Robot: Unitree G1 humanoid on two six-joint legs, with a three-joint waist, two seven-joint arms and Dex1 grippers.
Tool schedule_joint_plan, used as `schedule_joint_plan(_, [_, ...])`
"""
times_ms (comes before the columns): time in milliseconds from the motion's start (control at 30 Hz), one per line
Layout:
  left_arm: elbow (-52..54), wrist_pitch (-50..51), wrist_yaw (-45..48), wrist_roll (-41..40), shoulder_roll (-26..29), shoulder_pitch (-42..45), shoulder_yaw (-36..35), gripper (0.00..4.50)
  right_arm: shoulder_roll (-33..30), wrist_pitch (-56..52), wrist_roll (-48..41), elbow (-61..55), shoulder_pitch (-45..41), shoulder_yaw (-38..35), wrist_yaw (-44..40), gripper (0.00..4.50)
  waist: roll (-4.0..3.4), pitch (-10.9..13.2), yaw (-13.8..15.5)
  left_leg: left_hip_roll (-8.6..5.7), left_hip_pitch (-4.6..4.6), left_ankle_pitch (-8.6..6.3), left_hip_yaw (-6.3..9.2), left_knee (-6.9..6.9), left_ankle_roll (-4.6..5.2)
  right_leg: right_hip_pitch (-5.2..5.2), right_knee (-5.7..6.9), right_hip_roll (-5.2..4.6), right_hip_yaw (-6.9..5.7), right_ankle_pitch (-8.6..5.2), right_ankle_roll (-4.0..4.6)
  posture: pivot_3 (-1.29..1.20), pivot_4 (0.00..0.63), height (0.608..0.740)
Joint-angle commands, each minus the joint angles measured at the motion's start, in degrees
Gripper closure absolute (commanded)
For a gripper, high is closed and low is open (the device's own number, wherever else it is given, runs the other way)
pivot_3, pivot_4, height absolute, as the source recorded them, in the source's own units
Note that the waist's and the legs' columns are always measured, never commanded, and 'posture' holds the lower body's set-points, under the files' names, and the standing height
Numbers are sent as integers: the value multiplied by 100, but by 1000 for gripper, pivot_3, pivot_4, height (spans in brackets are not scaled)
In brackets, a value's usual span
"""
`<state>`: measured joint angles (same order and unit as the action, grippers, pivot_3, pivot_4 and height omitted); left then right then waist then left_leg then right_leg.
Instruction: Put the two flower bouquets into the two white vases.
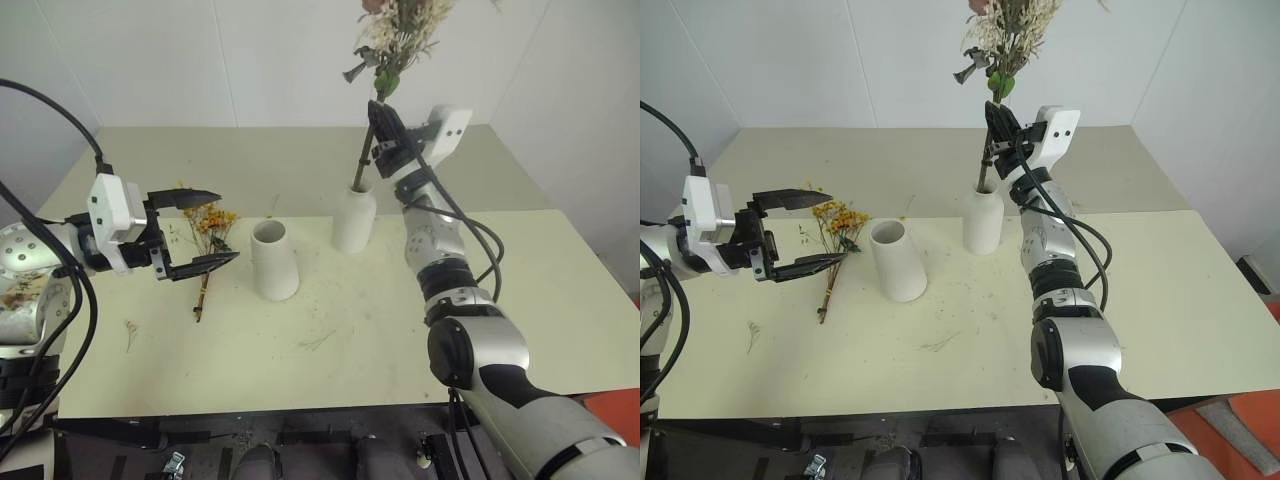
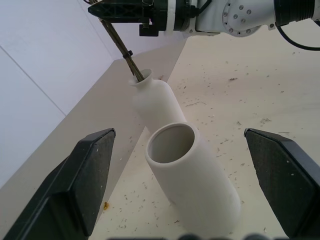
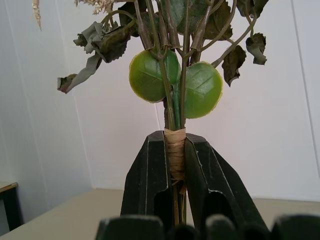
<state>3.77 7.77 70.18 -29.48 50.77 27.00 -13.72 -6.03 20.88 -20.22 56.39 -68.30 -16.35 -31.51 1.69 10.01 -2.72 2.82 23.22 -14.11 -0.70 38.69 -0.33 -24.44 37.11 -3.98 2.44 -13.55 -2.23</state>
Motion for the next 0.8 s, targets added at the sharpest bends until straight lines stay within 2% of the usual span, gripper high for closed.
schedule_joint_plan(33, [114,10,-41,-110,56,85,-142,0,-81,198,54,28,-155,-42,110,4277,0,0,0,0,0,0,0,0,0,0,0,0,0,0,0,0,150,740])
schedule_joint_plan(167, [91,12,-29,-120,43,141,-120,0,-156,214,-7,95,-257,-114,20,4277,-1,1,1,0,1,0,0,-1,0,0,0,0,0,0,0,0,150,740])
schedule_joint_plan(467, [90,-7,-25,-112,33,123,-121,0,17,363,144,49,103,52,-138,4277,-1,0,-12,0,0,0,0,-1,0,0,0,0,0,0,0,0,150,740])
schedule_joint_plan(667, [166,45,-45,-140,64,109,-150,0,117,732,529,81,190,252,228,4277,-2,1,-15,0,0,1,0,-1,-1,0,1,0,0,0,1,0,150,740])
schedule_joint_plan(800, [187,55,-49,-156,66,108,-171,0,142,717,460,105,201,194,212,4277,-2,1,-13,0,0,1,0,-2,-3,0,0,0,0,1,1,0,150,740])
